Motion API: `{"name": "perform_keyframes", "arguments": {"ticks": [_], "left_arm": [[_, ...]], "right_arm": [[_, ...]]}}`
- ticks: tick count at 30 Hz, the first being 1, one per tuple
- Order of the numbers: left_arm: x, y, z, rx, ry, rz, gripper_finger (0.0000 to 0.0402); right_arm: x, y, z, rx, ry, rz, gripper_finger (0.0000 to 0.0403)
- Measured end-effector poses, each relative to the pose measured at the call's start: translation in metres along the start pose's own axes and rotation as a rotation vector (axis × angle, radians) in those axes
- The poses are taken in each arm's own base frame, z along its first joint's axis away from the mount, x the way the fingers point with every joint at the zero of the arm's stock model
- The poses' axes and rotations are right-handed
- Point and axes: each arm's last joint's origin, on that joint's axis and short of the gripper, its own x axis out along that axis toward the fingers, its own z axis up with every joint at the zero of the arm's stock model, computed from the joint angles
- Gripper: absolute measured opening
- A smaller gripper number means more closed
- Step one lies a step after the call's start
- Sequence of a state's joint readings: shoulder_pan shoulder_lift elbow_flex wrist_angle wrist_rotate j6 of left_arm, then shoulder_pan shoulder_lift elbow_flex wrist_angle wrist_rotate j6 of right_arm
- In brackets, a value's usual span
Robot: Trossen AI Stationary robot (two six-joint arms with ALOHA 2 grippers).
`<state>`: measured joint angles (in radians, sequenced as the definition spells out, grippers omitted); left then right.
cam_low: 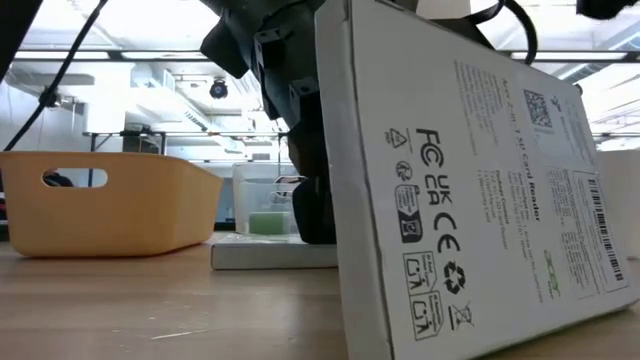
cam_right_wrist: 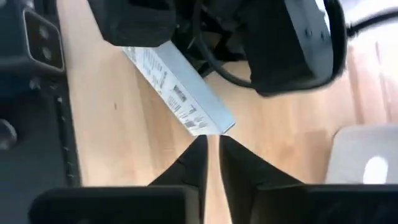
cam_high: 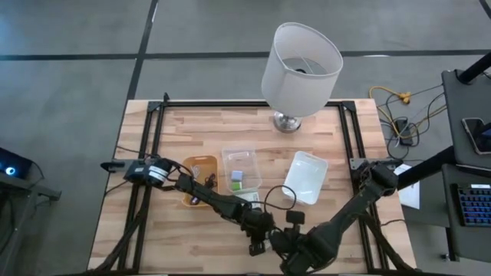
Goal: Pick and place items into bin
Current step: Put the bottom card reader box into the white bin
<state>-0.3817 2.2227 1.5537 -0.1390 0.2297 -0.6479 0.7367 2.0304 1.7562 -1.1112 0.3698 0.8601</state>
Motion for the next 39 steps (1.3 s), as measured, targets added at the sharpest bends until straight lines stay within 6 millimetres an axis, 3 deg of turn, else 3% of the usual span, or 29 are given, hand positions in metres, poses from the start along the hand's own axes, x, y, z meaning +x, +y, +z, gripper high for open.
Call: {"name": "perform_keyframes", "arguments": {"ticks": [9,15,23,39], "left_arm": [[-0.001,0.0,0.0,0.0,-0.001,0.0,0.0],[-0.001,-0.001,0.001,0.0,-0.009,-0.002,0.0],[-0.001,-0.002,0.003,0.005,-0.033,-0.017,0.0],[-0.004,-0.006,0.006,-0.014,-0.058,-0.035,0.0]], "right_arm": [[0.007,-0.008,0.006,-0.27,0.02,-0.008,0.0143],[0.008,-0.008,0.007,-0.339,0.032,0.006,0.0185],[0.01,-0.009,0.005,-0.303,0.064,0.022,0.0196],[0.035,-0.004,-0.002,-0.268,0.045,0.094,0.0194]]}}
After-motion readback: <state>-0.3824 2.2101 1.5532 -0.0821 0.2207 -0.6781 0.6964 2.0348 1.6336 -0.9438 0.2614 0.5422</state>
